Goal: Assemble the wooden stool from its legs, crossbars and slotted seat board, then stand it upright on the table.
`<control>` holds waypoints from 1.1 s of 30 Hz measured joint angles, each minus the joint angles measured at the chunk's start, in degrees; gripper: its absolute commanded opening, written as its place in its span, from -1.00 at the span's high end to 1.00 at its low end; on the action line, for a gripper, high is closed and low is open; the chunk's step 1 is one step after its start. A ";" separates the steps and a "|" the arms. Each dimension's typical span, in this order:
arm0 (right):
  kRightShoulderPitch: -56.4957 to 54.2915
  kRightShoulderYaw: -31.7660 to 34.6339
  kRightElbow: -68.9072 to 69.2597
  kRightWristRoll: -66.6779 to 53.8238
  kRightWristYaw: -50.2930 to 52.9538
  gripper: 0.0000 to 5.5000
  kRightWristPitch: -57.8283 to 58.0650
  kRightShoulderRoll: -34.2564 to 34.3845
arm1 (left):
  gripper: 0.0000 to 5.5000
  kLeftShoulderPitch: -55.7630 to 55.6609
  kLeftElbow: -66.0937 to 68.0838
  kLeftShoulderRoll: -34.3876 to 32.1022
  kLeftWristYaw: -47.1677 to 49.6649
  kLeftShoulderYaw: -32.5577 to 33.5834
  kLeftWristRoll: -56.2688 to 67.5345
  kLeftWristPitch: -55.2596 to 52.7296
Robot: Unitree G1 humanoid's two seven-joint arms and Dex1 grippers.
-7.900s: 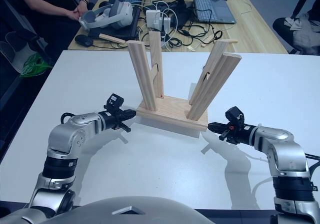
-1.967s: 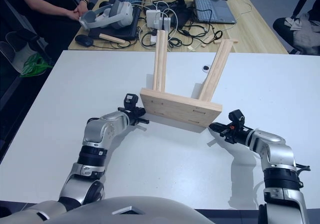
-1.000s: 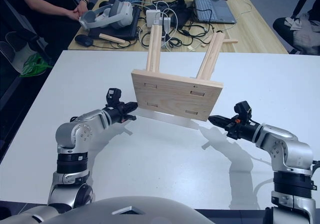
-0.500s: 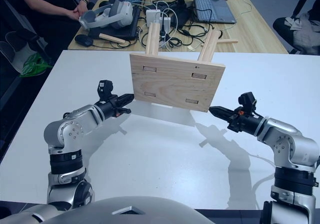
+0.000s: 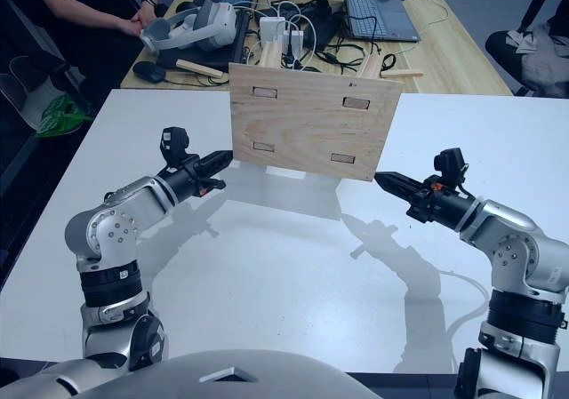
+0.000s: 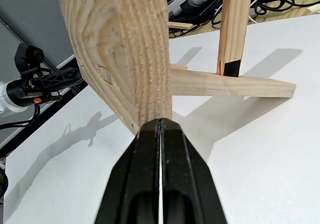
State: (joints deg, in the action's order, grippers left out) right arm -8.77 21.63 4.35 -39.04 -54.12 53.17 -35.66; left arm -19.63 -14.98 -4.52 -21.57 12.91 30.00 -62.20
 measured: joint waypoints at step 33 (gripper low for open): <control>-3.12 4.28 0.43 -6.53 6.63 1.00 2.55 2.29 | 0.99 -3.52 -1.86 0.43 0.00 4.29 15.79 7.17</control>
State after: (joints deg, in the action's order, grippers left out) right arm -11.89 25.92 4.78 -45.58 -47.49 55.72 -33.37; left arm -23.15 -16.83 -4.09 -21.57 17.20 45.79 -55.03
